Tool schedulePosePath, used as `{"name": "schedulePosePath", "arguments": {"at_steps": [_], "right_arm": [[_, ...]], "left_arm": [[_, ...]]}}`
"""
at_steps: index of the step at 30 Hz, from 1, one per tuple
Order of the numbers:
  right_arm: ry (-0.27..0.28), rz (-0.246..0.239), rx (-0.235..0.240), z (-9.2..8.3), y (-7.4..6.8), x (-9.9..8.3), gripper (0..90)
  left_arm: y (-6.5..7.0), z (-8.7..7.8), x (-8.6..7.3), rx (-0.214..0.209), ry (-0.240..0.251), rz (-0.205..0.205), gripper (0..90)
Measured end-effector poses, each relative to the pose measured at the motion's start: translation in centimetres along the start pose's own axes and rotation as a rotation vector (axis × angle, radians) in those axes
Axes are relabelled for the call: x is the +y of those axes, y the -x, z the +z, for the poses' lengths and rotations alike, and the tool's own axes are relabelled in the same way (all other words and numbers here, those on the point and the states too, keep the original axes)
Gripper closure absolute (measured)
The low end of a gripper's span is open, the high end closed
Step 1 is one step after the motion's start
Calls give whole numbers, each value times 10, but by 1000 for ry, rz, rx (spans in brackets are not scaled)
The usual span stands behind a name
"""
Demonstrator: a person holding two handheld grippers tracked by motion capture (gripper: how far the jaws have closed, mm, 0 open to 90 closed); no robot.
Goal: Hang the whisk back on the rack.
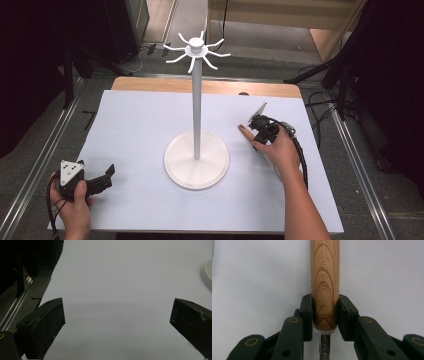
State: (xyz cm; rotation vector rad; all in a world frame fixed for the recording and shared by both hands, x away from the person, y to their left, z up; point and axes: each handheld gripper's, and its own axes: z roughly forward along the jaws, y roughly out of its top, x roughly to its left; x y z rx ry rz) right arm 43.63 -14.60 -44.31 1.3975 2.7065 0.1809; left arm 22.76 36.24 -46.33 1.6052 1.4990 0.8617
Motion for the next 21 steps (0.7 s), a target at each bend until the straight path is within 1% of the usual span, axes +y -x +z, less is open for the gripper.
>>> {"name": "schedulePosePath", "arguments": {"at_steps": [3,6,7,8,11,12,13,14,15,18,19,20,21], "right_arm": [[13,0,2,0,1,-1,703],[45,8,-15,-2,-1,-5,704],[45,8,-15,-2,-1,-5,704],[69,4,-22,-5,0,-7,704],[117,11,-8,-10,0,-12,704],[117,11,-8,-10,0,-12,704],[137,13,-6,-14,-1,-15,704],[137,13,-6,-14,-1,-15,704],[162,15,-6,-19,-2,-18,704],[199,14,-5,-25,-2,-21,704],[213,22,-3,-28,-2,-22,705],[213,22,-3,-28,-2,-22,705],[242,19,1,-33,-2,-24,705]], "left_arm": [[0,0,0,0,1,0,3],[0,0,0,2,-1,2,3],[0,0,0,2,-1,2,3],[0,0,0,2,-1,3,3],[1,0,0,2,-2,9,3],[1,0,0,2,-2,9,3],[1,0,0,2,-1,9,3],[1,0,0,2,-1,9,3],[1,0,0,2,-2,9,3],[1,0,0,2,-2,9,3],[1,0,0,2,-2,9,3],[1,0,0,2,-2,9,3],[1,0,0,2,-2,9,3]]}}
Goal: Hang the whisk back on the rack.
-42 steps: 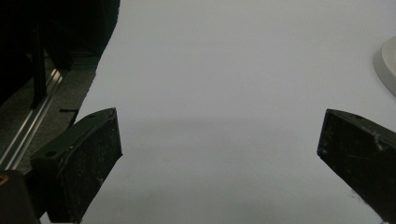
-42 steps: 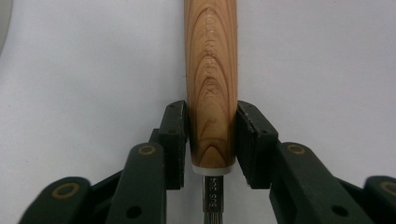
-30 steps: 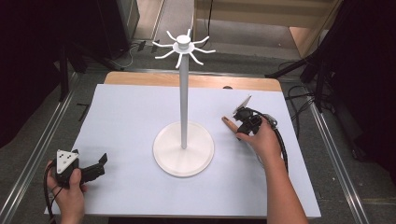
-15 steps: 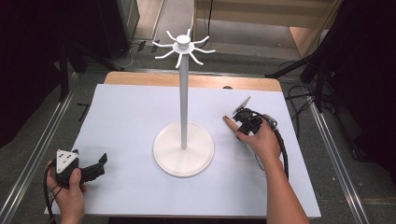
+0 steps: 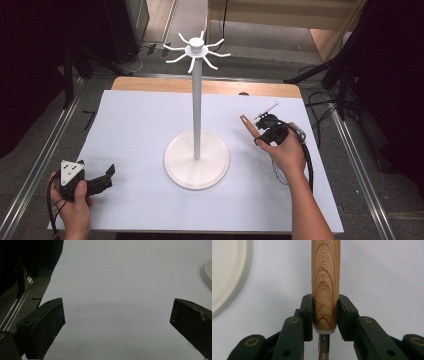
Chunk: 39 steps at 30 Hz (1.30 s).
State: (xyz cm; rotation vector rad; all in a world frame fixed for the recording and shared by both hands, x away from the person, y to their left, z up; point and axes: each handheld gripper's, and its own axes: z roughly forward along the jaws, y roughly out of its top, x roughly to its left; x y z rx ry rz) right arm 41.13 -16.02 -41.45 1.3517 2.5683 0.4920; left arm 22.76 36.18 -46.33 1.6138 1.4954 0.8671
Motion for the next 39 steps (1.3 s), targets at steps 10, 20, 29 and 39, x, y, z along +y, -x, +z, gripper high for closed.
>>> {"name": "schedulePosePath", "arguments": {"at_steps": [10,20,29,39], "right_arm": [[154,4,37,-24,-7,-4,705],[310,17,83,-40,-10,-12,706],[454,52,130,-55,-13,-19,706],[610,60,180,-72,-25,-22,707]], "left_arm": [[0,0,0,-1,0,1,3],[0,0,0,0,0,1,3],[0,0,0,-1,1,-1,3],[0,0,0,-1,0,1,3]]}}
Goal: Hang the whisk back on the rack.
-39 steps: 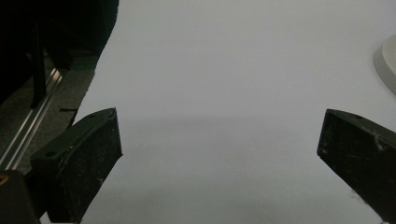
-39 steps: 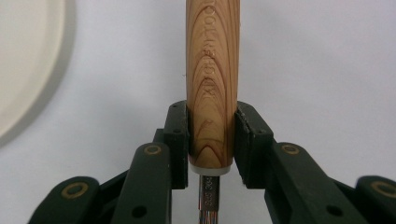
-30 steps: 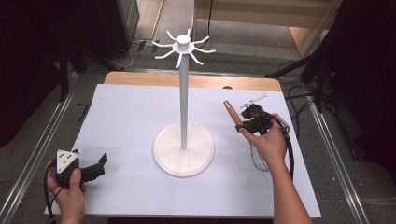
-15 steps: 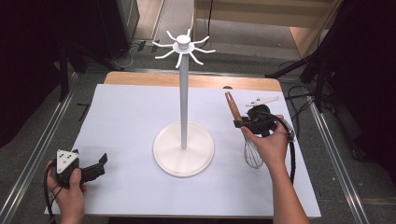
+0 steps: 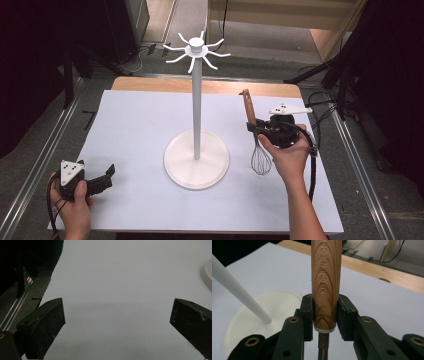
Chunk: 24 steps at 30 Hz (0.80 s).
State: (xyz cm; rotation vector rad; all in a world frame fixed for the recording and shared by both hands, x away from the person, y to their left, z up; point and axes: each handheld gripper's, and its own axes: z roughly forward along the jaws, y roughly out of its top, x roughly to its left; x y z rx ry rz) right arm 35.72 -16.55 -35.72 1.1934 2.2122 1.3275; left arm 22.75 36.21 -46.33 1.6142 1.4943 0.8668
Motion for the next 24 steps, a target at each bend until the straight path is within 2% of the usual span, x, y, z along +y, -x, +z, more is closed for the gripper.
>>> {"name": "schedulePosePath", "arguments": {"at_steps": [9,21,24], "right_arm": [[94,-20,30,-8,-11,7,707],[184,-49,41,-18,-23,16,707],[224,-53,58,-23,-27,21,707]], "left_arm": [[0,0,0,0,-1,0,3],[0,0,0,0,0,-3,3],[0,0,0,-1,0,-3,3]]}}
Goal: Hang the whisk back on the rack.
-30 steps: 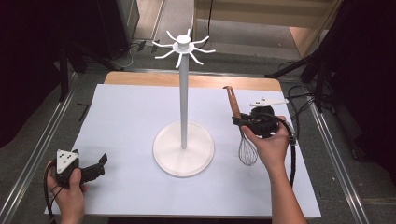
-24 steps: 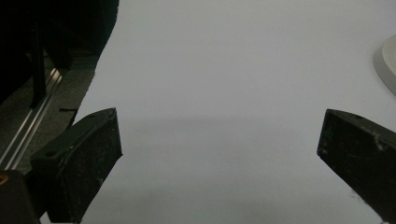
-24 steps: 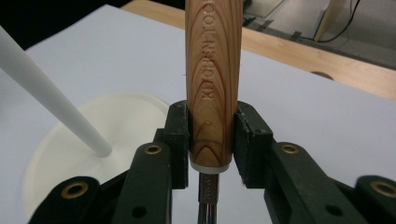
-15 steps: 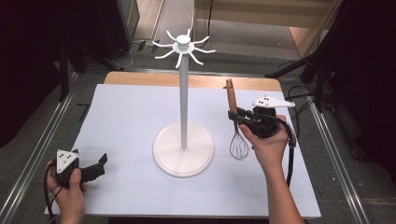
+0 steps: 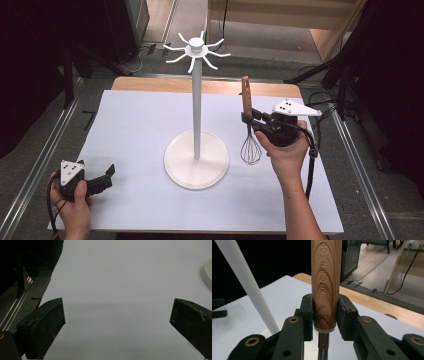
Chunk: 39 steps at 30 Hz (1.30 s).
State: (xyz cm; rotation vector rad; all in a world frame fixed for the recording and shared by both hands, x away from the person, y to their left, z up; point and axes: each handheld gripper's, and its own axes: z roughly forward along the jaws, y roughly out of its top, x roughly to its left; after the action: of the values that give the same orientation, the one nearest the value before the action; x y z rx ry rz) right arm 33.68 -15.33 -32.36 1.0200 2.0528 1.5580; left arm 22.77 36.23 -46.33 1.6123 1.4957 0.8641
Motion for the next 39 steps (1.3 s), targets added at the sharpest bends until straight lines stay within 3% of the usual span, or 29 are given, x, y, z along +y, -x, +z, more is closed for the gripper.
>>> {"name": "schedulePosePath", "arguments": {"at_steps": [21,39], "right_arm": [[132,-23,68,-10,-21,32,706],[183,-34,95,-19,-35,48,706]], "left_arm": [[0,0,0,1,2,-4,3],[0,1,0,1,0,-1,3]]}}
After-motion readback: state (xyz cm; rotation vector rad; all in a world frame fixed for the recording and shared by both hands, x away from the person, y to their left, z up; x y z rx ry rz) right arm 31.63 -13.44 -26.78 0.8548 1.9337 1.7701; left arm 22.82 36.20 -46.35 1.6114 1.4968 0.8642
